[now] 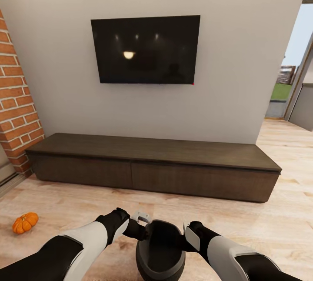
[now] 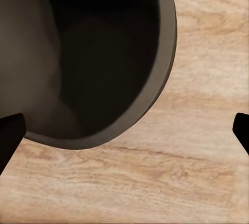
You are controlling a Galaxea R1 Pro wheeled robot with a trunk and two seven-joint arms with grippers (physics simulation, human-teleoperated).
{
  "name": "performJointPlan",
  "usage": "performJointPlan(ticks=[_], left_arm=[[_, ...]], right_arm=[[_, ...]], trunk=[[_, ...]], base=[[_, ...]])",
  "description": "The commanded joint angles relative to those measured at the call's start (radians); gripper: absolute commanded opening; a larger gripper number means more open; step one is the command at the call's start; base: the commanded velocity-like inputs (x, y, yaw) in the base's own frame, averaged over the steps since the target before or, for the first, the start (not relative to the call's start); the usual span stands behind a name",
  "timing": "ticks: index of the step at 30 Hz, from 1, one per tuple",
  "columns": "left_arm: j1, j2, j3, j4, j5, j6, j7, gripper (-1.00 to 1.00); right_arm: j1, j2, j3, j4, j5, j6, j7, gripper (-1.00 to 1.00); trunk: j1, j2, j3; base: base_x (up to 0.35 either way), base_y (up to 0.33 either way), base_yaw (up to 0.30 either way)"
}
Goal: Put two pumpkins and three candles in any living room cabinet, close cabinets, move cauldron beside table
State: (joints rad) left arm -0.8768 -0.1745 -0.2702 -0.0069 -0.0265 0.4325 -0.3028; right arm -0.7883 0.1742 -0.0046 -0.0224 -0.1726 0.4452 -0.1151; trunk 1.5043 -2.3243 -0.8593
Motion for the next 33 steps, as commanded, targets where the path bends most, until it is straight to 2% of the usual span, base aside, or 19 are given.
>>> performJointPlan(ticks=[1, 14, 23, 26, 29, 33], left_arm=[[-0.001, 0.000, -0.003, -0.001, -0.003, 0.003, -0.004, 1.00], [-0.001, 0.000, -0.002, -0.001, -0.003, 0.002, -0.003, 1.00], [-0.001, 0.000, -0.003, -0.001, 0.000, 0.003, -0.001, 1.00], [-0.001, 0.000, -0.002, -0.001, 0.019, 0.003, 0.029, 1.00], [-0.001, 0.000, -0.003, -0.001, 0.044, 0.004, 0.069, 1.00], [-0.001, 0.000, -0.003, -0.001, 0.059, 0.005, 0.092, 1.00]], right_arm=[[0.000, 0.000, 0.000, -0.002, -0.010, 0.004, -0.007, 1.00], [0.000, 0.000, 0.000, -0.002, -0.009, 0.003, -0.008, 1.00], [0.000, 0.000, 0.001, -0.002, -0.008, 0.003, -0.033, 1.00], [0.000, 0.000, 0.001, -0.002, -0.008, 0.003, -0.072, 1.00], [0.000, 0.000, 0.001, -0.002, -0.008, 0.003, -0.091, 1.00], [0.000, 0.000, 0.001, -0.002, -0.008, 0.004, -0.107, 1.00]], trunk=[[0.000, -0.001, -0.001], [0.000, -0.001, -0.001], [0.000, -0.001, -0.001], [0.000, -0.001, -0.001], [0.000, -0.001, -0.001], [0.000, -0.001, -0.001]], base=[[0.000, 0.000, 0.000], [0.011, 0.000, 0.000], [0.208, 0.000, 0.000], [0.049, 0.000, 0.000], [0.020, 0.000, 0.000], [0.008, 0.000, 0.000]])
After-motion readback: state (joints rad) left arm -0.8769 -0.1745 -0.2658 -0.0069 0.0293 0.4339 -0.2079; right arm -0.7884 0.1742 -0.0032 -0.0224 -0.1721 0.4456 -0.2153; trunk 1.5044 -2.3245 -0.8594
